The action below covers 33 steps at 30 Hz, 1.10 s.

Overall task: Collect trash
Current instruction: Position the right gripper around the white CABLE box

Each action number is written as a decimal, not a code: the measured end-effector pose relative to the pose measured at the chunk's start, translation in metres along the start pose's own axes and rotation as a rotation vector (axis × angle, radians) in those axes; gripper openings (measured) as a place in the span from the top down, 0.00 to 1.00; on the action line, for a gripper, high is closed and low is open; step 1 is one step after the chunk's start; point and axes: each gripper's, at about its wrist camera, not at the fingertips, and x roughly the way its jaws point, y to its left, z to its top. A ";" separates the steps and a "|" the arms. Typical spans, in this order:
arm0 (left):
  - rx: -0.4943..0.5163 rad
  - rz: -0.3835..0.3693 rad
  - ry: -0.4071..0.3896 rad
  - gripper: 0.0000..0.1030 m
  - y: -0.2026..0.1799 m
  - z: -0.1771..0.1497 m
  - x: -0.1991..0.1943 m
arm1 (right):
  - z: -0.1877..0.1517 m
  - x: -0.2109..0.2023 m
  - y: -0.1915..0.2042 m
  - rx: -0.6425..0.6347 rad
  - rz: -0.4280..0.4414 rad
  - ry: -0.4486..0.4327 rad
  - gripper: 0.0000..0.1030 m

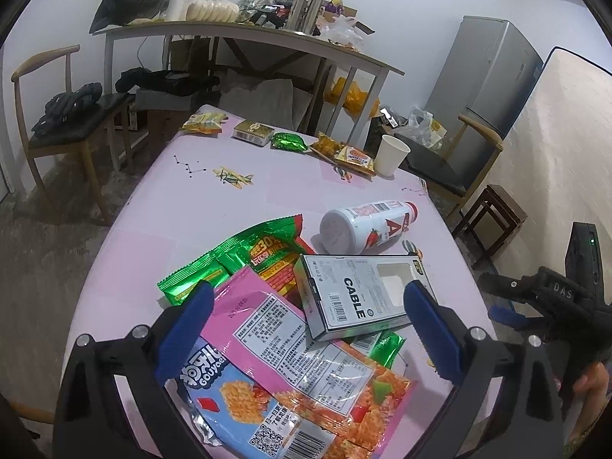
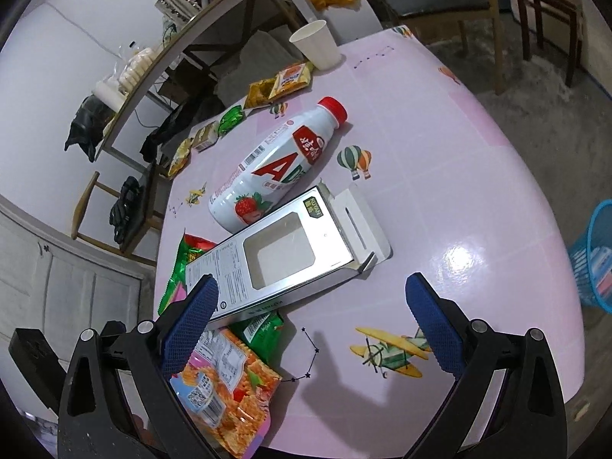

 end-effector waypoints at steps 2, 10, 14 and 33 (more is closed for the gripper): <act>-0.002 0.000 0.001 0.06 0.001 0.000 0.001 | 0.001 0.001 -0.002 0.011 0.010 0.006 0.09; -0.008 -0.001 0.008 0.06 0.002 0.000 0.004 | 0.000 0.004 -0.011 0.051 0.038 0.022 0.12; -0.008 -0.003 0.008 0.06 0.002 0.000 0.004 | 0.000 0.002 -0.014 0.060 0.046 0.024 0.13; -0.010 -0.004 0.008 0.06 0.004 0.000 0.004 | -0.002 0.002 -0.023 0.097 0.073 0.036 0.15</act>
